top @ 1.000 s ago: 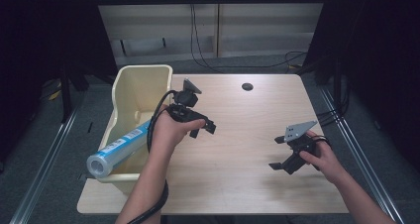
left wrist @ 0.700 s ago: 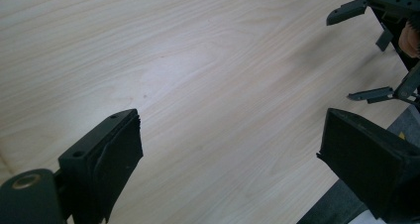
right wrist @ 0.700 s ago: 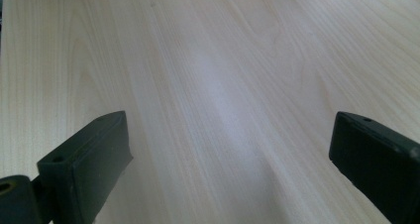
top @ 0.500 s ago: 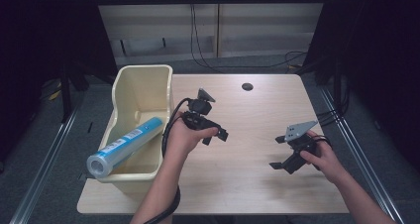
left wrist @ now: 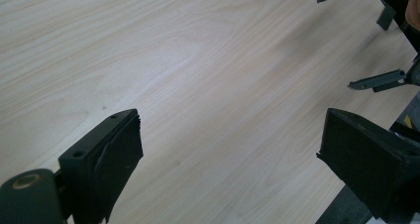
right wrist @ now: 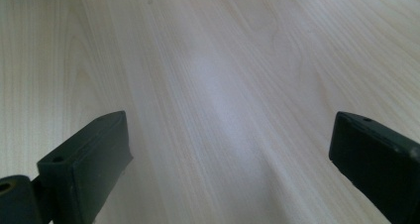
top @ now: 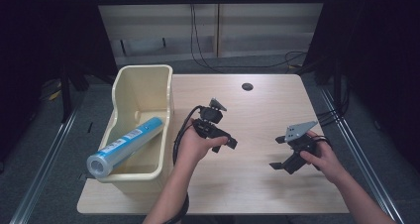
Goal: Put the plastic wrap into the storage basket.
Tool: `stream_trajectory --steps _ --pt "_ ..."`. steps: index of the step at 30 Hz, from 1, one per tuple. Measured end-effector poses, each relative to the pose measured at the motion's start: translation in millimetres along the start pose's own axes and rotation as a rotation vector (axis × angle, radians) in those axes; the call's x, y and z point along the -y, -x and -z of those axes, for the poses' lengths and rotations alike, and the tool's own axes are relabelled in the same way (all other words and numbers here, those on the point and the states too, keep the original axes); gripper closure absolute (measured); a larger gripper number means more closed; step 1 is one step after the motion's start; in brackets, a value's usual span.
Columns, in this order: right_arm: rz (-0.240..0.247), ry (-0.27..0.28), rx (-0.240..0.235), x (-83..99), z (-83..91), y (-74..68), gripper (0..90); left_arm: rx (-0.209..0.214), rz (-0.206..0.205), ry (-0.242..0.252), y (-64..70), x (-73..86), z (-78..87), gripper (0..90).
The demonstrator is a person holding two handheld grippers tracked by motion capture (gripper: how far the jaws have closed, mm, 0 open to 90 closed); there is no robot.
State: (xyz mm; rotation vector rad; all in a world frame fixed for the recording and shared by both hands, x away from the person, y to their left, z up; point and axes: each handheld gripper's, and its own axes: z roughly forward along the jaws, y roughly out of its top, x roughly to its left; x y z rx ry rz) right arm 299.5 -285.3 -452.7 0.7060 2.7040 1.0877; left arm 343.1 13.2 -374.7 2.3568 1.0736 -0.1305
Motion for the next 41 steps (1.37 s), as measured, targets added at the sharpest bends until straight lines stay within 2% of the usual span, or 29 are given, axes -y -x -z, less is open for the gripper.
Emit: stream_trajectory --steps 2,3,5,6,7,10,11,14,16,21,23,24,26,30,32,33,34,36,37,41 --pt "0.003 0.001 0.009 0.4 -0.2 0.4 2.4 -0.001 -0.022 -0.007 0.6 0.7 -3.1 8.9" --pt "0.001 0.001 0.008 0.5 -0.1 0.8 2.4 0.002 -0.004 0.003 2.4 1.4 -6.0 8.9" --pt "0.000 0.002 0.011 0.5 0.7 0.9 2.4 0.006 -0.020 -0.005 1.8 2.7 -9.3 8.9" --pt "-0.002 0.003 0.012 0.3 1.1 0.8 2.4 0.016 -0.008 0.003 2.5 4.2 -13.3 8.9" --pt "0.000 0.007 0.012 0.1 1.4 1.1 2.4 0.020 -0.021 -0.012 1.2 5.7 -15.8 8.9" --pt "-0.001 0.006 0.014 0.4 1.3 1.2 2.4 0.024 -0.019 -0.004 0.7 8.2 -20.8 8.7" --pt "0.000 0.004 0.011 0.5 1.2 1.3 2.5 0.025 -0.005 0.002 1.2 9.5 -22.9 8.7" --pt "-0.003 0.003 0.006 0.8 1.0 1.4 2.4 0.031 -0.027 -0.013 -1.1 12.8 -27.0 8.7" --pt "-0.005 0.002 0.011 0.7 1.0 1.4 2.4 0.034 -0.012 0.002 -0.1 15.1 -30.4 8.7" --pt "-0.003 0.000 0.015 1.4 0.4 0.8 2.4 0.041 -0.027 -0.002 -2.1 21.8 -36.9 8.7" --pt "-0.004 0.001 0.016 1.5 0.3 0.8 2.4 0.040 -0.011 0.009 -1.3 25.1 -42.1 8.6" --pt "-0.002 0.002 0.016 1.6 0.3 0.8 2.4 0.054 -0.019 0.003 -2.7 28.5 -46.2 8.6" --pt "0.000 0.006 0.013 1.9 0.3 1.1 2.4 0.054 -0.031 -0.002 -4.0 29.7 -47.3 8.6" --pt "-0.006 0.000 0.016 3.5 -0.2 1.1 2.4 0.063 -0.022 0.006 -5.1 35.0 -54.0 8.5" --pt "-0.007 -0.003 0.020 4.1 -1.1 1.1 2.4 0.067 -0.033 -0.010 -5.8 37.5 -56.9 8.4" --pt "0.000 -0.003 0.018 4.4 -1.7 1.4 2.4 0.071 -0.020 0.003 -4.9 39.1 -59.5 8.4" --pt "-0.008 -0.006 0.019 4.7 -2.0 0.9 2.4 0.066 -0.037 -0.010 -6.0 40.4 -60.7 8.4" --pt "-0.007 -0.008 0.022 5.3 -2.6 1.0 2.4 0.069 -0.022 0.006 -6.2 43.4 -64.7 8.3" --pt "-0.010 -0.009 0.020 5.7 -3.0 1.2 2.5 0.069 -0.036 -0.005 -6.9 44.0 -64.9 8.1" --pt "-0.013 -0.007 0.025 6.4 -4.4 1.8 2.5 0.079 -0.046 0.004 -5.4 47.2 -67.6 8.1"
